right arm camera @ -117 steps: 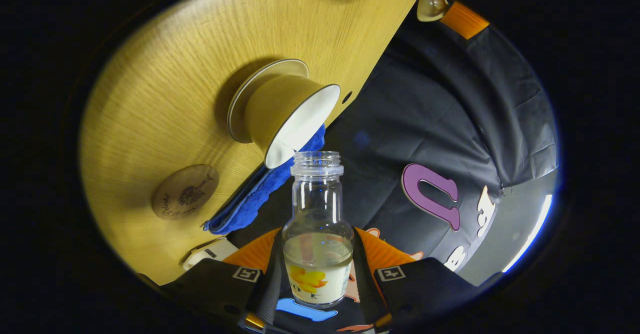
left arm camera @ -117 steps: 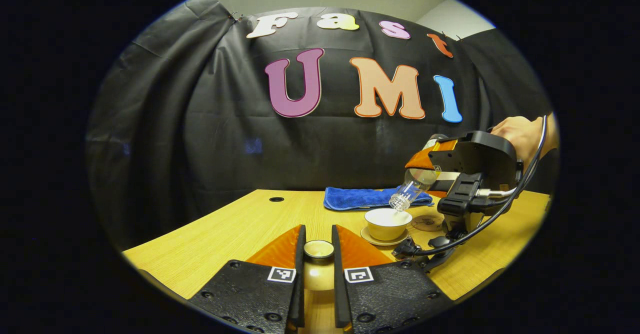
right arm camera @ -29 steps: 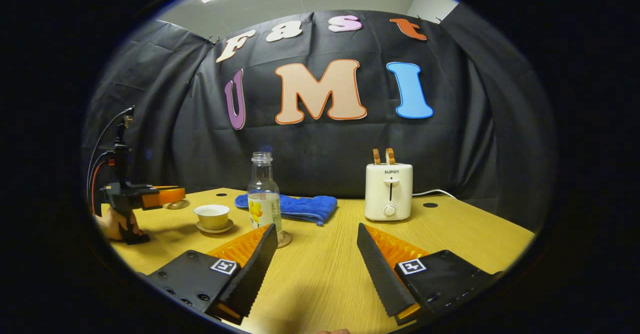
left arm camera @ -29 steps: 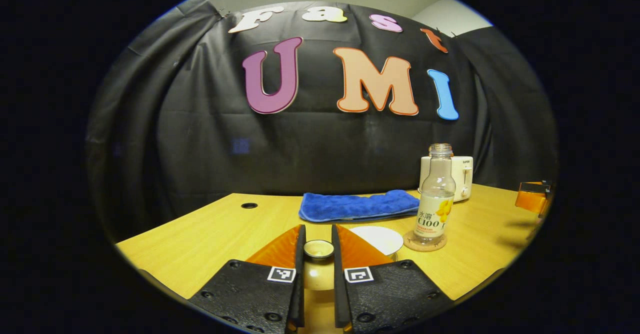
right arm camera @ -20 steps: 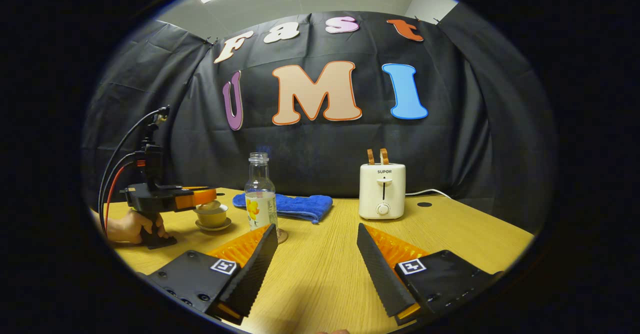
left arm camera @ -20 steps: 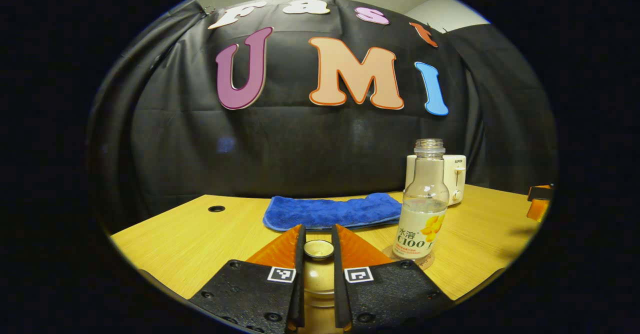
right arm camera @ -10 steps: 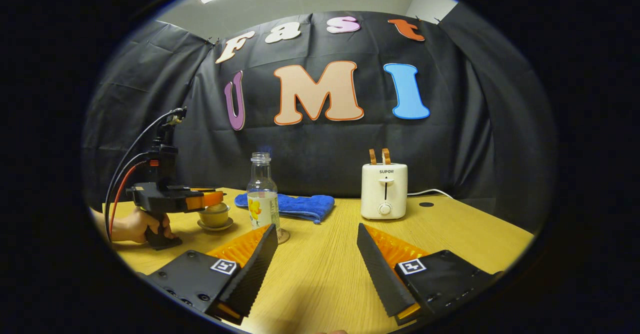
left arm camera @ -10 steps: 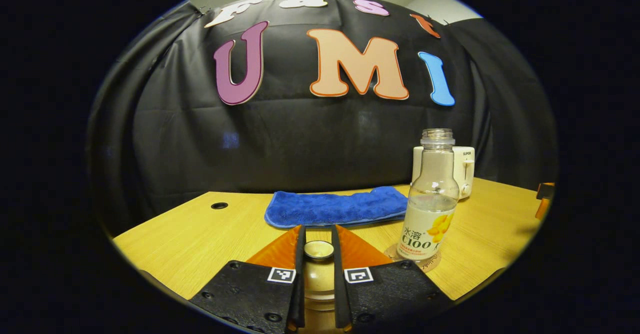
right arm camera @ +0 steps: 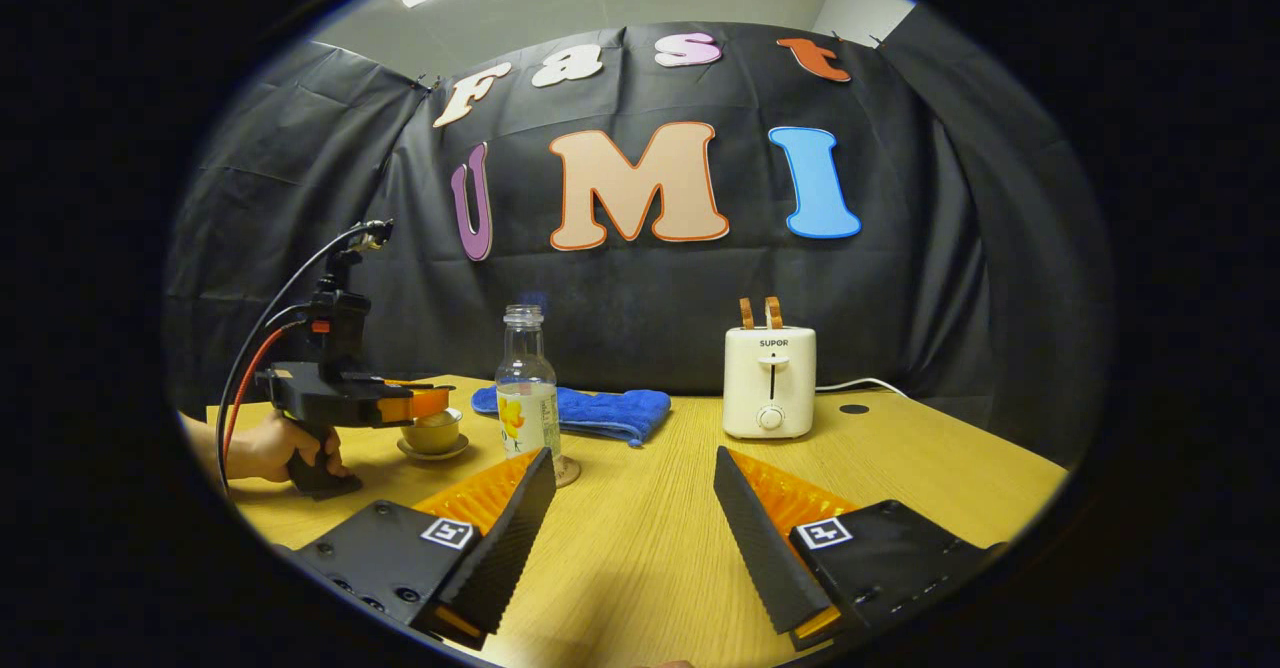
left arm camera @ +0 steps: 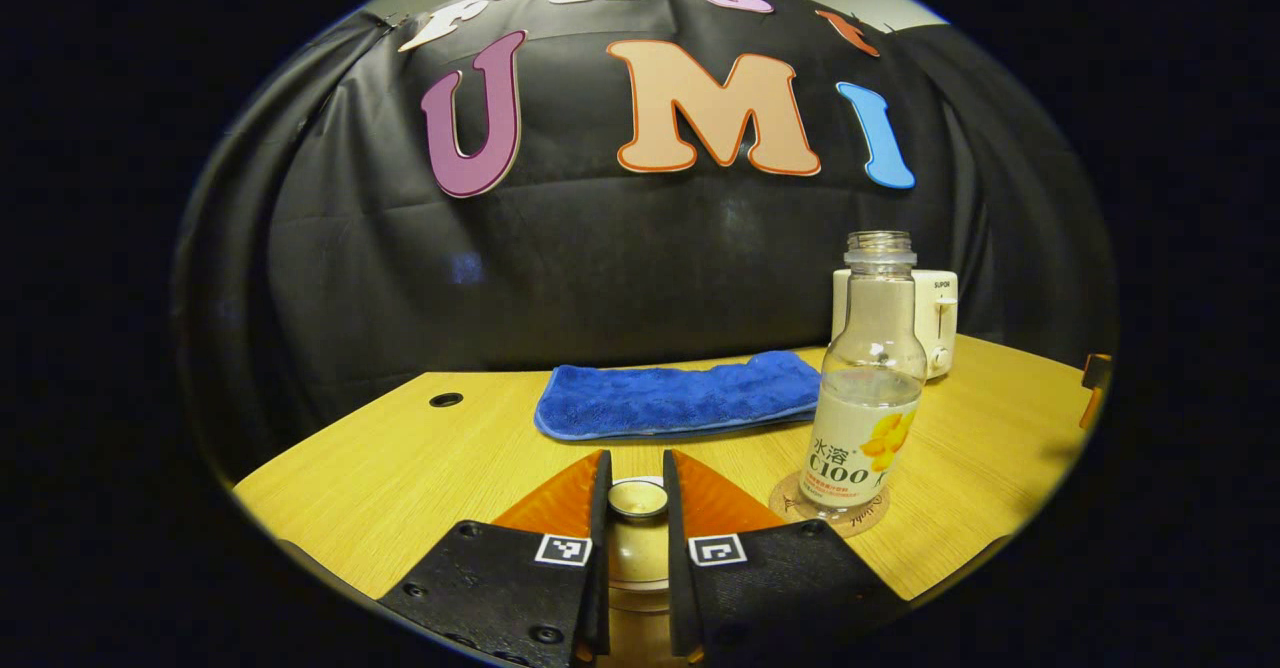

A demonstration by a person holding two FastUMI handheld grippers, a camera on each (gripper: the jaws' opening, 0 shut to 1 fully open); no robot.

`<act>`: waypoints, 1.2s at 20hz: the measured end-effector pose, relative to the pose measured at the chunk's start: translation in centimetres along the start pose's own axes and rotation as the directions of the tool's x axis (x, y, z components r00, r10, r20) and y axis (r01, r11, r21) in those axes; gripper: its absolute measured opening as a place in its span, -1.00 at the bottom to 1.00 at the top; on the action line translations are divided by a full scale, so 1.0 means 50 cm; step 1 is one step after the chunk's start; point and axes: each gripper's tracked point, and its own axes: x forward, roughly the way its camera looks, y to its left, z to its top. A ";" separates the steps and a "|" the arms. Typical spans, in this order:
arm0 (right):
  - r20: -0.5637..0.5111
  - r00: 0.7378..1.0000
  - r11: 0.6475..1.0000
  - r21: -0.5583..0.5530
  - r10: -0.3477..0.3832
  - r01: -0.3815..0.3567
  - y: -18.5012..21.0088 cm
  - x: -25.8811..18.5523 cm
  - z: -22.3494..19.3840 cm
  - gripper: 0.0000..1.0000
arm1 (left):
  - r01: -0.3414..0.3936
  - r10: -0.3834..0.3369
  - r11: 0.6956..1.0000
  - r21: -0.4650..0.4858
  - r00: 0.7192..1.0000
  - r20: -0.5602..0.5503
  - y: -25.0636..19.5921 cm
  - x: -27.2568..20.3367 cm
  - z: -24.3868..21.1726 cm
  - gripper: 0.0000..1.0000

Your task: Open the teacup lid with one hand, grasp the water bottle and pour water into the teacup with the other hand; after pouring, place the water bottle on the coaster and then close the teacup lid.

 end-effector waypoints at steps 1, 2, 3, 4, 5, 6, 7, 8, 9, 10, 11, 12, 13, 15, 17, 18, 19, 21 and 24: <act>0.000 1.000 1.000 0.000 0.000 0.000 0.000 -0.001 0.000 0.99 | 0.003 -0.003 1.000 -0.002 1.000 0.002 0.002 -0.001 0.001 -0.58; 0.000 1.000 1.000 0.000 0.000 0.000 -0.001 -0.001 0.001 0.94 | 0.007 -0.007 1.000 -0.007 1.000 0.006 0.001 -0.003 0.003 -0.58; 0.000 1.000 1.000 0.000 0.001 -0.001 0.000 -0.002 0.000 0.94 | 0.011 -0.011 1.000 -0.013 1.000 0.011 0.000 -0.003 0.003 -0.58; 0.000 1.000 1.000 0.000 0.002 -0.002 -0.001 -0.002 0.000 0.95 | 0.012 -0.012 1.000 -0.018 1.000 0.016 0.000 -0.003 0.005 -0.56; 0.000 1.000 1.000 0.000 0.001 -0.001 -0.002 -0.002 0.000 0.96 | 0.012 -0.011 1.000 -0.022 1.000 0.020 0.001 -0.004 0.005 -0.55; 0.000 1.000 1.000 0.000 -0.001 0.001 -0.004 -0.001 0.000 0.97 | 0.012 -0.011 1.000 -0.022 1.000 0.019 0.002 -0.004 0.005 -0.54; 0.000 1.000 1.000 0.000 -0.002 0.002 -0.004 -0.001 0.000 0.98 | 0.014 -0.014 1.000 -0.020 1.000 0.018 0.000 -0.002 0.004 -0.53; 0.000 1.000 1.000 0.000 -0.002 0.002 -0.004 -0.002 0.001 0.99 | 0.016 -0.016 1.000 -0.016 1.000 0.014 -0.001 -0.003 0.004 -0.53; 0.000 1.000 1.000 0.000 -0.003 0.003 -0.004 -0.003 0.000 0.99 | 0.017 -0.017 1.000 -0.011 1.000 0.008 -0.003 -0.002 0.001 -0.53; 0.000 1.000 1.000 0.000 -0.003 0.003 -0.004 -0.003 0.001 0.99 | 0.020 -0.020 1.000 -0.009 1.000 0.005 -0.004 -0.001 0.002 -0.53; 0.000 1.000 1.000 0.000 -0.003 0.003 -0.003 -0.003 0.001 0.99 | 0.021 -0.021 1.000 -0.009 1.000 0.005 -0.004 -0.002 0.001 -0.50; 0.000 1.000 1.000 0.000 -0.003 0.003 -0.005 -0.003 0.001 0.99 | 0.019 -0.019 1.000 -0.014 1.000 0.011 -0.001 -0.003 0.004 -0.50; 0.000 1.000 1.000 0.000 -0.003 0.003 -0.004 -0.003 0.000 0.93 | 0.021 -0.021 1.000 -0.021 1.000 0.018 -0.001 -0.004 0.005 -0.46; 0.000 1.000 1.000 0.000 -0.003 0.003 -0.004 -0.004 0.000 0.93 | 0.023 -0.022 0.999 -0.034 0.999 0.028 0.000 -0.008 0.008 -0.43; 0.000 1.000 1.000 0.000 -0.003 0.003 -0.004 -0.004 0.000 0.99 | 0.030 -0.028 0.999 -0.044 0.999 0.038 0.000 -0.012 0.010 -0.39; 0.000 1.000 1.000 -0.001 -0.003 0.003 -0.004 -0.003 0.001 0.99 | 0.032 -0.029 0.998 -0.055 0.998 0.050 0.000 -0.015 0.013 -0.37; 0.000 1.000 1.000 0.000 -0.003 0.003 -0.004 -0.003 -0.001 0.99 | 0.023 -0.019 0.998 -0.058 0.998 0.067 0.006 -0.022 0.018 -0.22; 0.000 1.000 1.000 -0.001 -0.005 0.005 -0.004 -0.003 0.000 0.99 | 0.005 0.006 0.998 -0.062 0.984 0.177 0.014 -0.031 0.053 0.51; 0.001 1.000 1.000 -0.002 -0.014 0.014 -0.008 -0.003 0.001 0.94 | -0.010 0.019 0.998 -0.063 0.989 0.146 0.018 -0.040 0.037 0.94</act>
